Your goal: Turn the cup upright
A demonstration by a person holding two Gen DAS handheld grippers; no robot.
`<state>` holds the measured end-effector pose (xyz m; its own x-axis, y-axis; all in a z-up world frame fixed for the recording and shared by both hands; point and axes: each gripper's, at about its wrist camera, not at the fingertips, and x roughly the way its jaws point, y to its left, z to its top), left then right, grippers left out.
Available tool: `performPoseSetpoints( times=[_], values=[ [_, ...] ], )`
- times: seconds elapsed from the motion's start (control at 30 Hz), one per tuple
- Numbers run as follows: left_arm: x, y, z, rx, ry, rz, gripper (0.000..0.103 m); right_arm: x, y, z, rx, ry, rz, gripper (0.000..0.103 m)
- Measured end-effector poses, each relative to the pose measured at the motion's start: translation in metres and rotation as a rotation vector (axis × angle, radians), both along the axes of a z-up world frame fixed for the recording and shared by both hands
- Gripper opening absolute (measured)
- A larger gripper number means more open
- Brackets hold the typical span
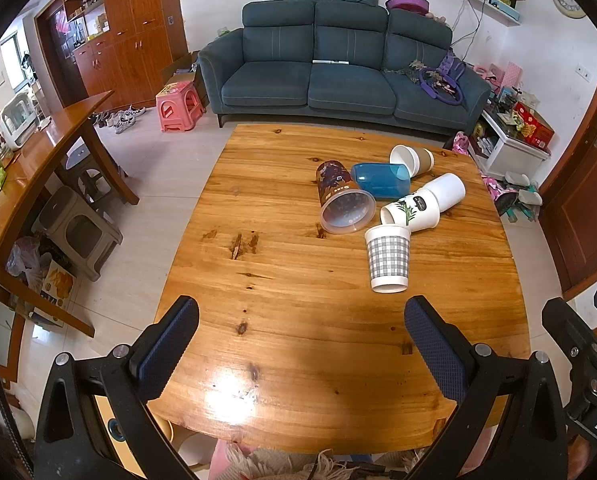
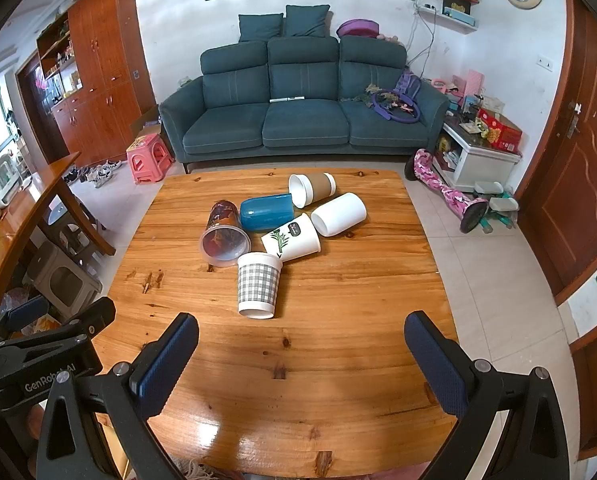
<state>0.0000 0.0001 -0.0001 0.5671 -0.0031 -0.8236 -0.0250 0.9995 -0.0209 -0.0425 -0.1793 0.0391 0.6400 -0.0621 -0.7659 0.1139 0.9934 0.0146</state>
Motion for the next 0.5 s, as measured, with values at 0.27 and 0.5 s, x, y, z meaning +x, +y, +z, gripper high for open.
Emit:
performPoseSetpoints(
  times=[0.27, 0.5],
  values=[
    [0.0000, 0.0000, 0.0000, 0.000, 0.001, 0.000, 0.103, 0.0001, -0.0024, 0.0001, 0.001, 0.000, 0.002, 0.103],
    [0.0000, 0.0000, 0.0000, 0.001, 0.002, -0.001, 0.103, 0.0053, 0.0035, -0.0038, 0.008, 0.001, 0.005, 0.103]
  ],
)
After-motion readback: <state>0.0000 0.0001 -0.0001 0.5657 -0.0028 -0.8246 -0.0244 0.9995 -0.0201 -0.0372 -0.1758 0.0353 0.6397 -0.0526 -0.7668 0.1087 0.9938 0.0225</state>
